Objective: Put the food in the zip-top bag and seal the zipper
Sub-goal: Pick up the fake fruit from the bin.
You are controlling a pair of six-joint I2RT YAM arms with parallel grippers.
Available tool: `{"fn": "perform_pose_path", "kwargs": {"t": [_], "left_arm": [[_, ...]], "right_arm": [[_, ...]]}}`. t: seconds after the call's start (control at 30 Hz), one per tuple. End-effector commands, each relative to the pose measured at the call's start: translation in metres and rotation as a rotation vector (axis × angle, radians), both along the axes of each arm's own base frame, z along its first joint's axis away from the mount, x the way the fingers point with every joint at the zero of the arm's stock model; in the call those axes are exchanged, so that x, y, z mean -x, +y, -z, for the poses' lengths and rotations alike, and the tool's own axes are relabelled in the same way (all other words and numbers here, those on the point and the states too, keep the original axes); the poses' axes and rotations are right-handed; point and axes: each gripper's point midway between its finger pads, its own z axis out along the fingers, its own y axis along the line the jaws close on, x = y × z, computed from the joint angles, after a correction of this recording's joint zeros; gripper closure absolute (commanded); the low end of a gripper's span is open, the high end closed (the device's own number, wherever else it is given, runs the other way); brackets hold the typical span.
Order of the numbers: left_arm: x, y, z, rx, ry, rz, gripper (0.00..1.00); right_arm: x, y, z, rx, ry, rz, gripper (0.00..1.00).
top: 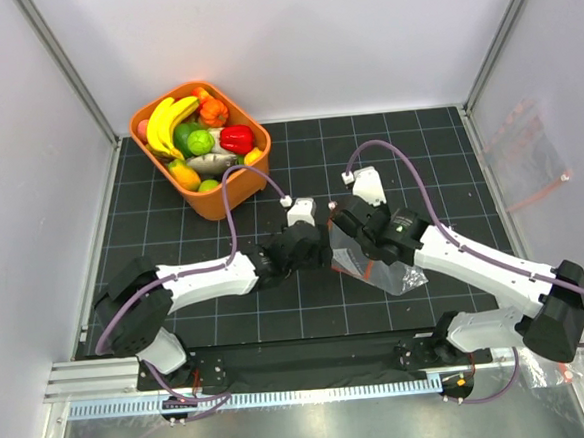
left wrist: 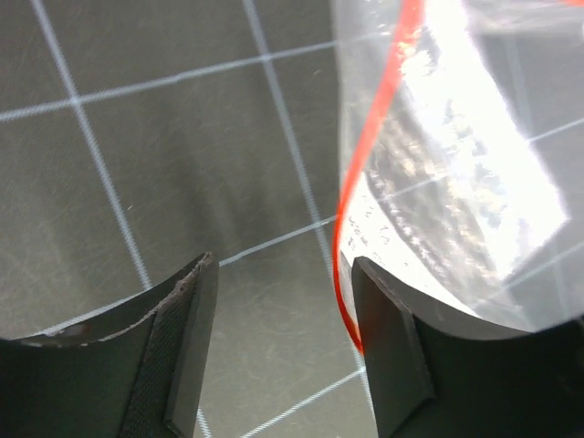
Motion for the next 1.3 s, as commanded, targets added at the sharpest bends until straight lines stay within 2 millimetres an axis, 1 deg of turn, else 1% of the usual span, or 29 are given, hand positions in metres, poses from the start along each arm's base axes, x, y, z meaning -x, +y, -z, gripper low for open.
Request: {"fn": "perform_pose_path", "kwargs": {"t": [0.0,0.1,0.2,0.27,0.4,0.43,0.5,0.53,0.63,0.67,0.7,0.73,0.77,0.8,0.87,0.9,0.93,0.97,1.0,1.07,1.1,1.17,1.2,1.23,1.27], "left_arm": [[-0.005,-0.012,-0.035,0.060,-0.037,0.028,0.34],[-0.004,-0.018,-0.043,0.085,-0.035,0.038,0.33],[-0.006,-0.017,-0.052,0.103,-0.049,0.032,0.32],[-0.006,-0.015,-0.058,0.107,-0.060,0.028,0.31],[-0.005,-0.004,-0.070,0.094,-0.082,0.014,0.28],[-0.005,-0.001,-0.078,0.101,-0.097,0.005,0.27],[-0.005,0.005,-0.084,0.089,-0.113,0.002,0.25],[-0.008,0.011,-0.093,0.088,-0.134,-0.016,0.24],[-0.010,0.025,-0.105,0.059,-0.158,-0.035,0.20],[-0.015,0.036,-0.115,0.059,-0.179,-0.068,0.18],[-0.017,0.044,-0.118,0.040,-0.185,-0.083,0.12],[-0.020,0.051,-0.123,0.036,-0.197,-0.099,0.08],[-0.027,0.067,-0.132,0.032,-0.214,-0.139,0.05],[-0.031,0.075,-0.139,0.034,-0.227,-0.159,0.00],[-0.037,0.092,-0.152,0.044,-0.244,-0.189,0.00],[-0.048,0.104,-0.161,0.054,-0.253,-0.226,0.00],[-0.053,0.111,-0.165,0.058,-0.259,-0.241,0.00],[-0.058,0.116,-0.177,0.082,-0.274,-0.252,0.00],[-0.069,0.129,-0.181,0.080,-0.281,-0.291,0.00],[-0.079,0.140,-0.186,0.066,-0.282,-0.317,0.00],[-0.092,0.149,-0.192,0.060,-0.286,-0.352,0.00],[-0.102,0.161,-0.191,0.019,-0.269,-0.383,0.00],[-0.118,0.169,-0.192,-0.002,-0.259,-0.417,0.00],[-0.124,0.173,-0.192,-0.027,-0.251,-0.426,0.00],[-0.130,0.177,-0.201,-0.069,-0.257,-0.416,0.00]], "right_arm": [[-0.008,0.009,-0.002,-0.027,-0.026,-0.005,0.99],[-0.011,0.006,0.000,-0.005,-0.034,0.024,0.99],[-0.011,0.004,0.002,0.007,-0.036,0.033,0.99],[-0.012,0.003,0.003,0.007,-0.040,0.039,0.99],[-0.011,0.002,0.004,0.004,-0.045,0.042,0.99],[-0.011,0.002,0.004,0.001,-0.046,0.042,0.99],[-0.010,0.001,0.005,0.001,-0.047,0.045,0.99],[-0.010,0.002,0.004,-0.002,-0.048,0.042,0.99],[-0.010,0.001,0.002,-0.012,-0.052,0.043,0.99],[-0.010,0.002,0.002,-0.016,-0.053,0.040,0.99],[-0.010,0.002,0.001,-0.018,-0.055,0.042,0.99],[-0.009,0.001,0.000,-0.024,-0.059,0.040,0.99],[-0.009,0.001,0.000,-0.023,-0.057,0.040,0.99],[-0.009,0.002,-0.001,-0.026,-0.059,0.038,0.99],[-0.008,0.001,-0.003,-0.031,-0.062,0.038,0.99],[-0.008,0.001,-0.002,-0.031,-0.062,0.038,0.99],[-0.008,0.001,-0.003,-0.034,-0.064,0.036,0.99],[-0.008,0.000,-0.003,-0.033,-0.065,0.037,0.99],[-0.008,0.001,-0.004,-0.036,-0.064,0.037,0.99],[-0.008,0.002,-0.005,-0.042,-0.064,0.033,0.99],[-0.008,0.003,-0.005,-0.046,-0.063,0.032,0.99],[-0.008,0.003,-0.007,-0.048,-0.064,0.030,0.99],[-0.008,0.003,-0.007,-0.052,-0.065,0.030,0.99],[-0.007,0.002,-0.007,-0.052,-0.065,0.030,0.99],[-0.006,0.002,-0.007,-0.054,-0.065,0.027,0.99]]}}
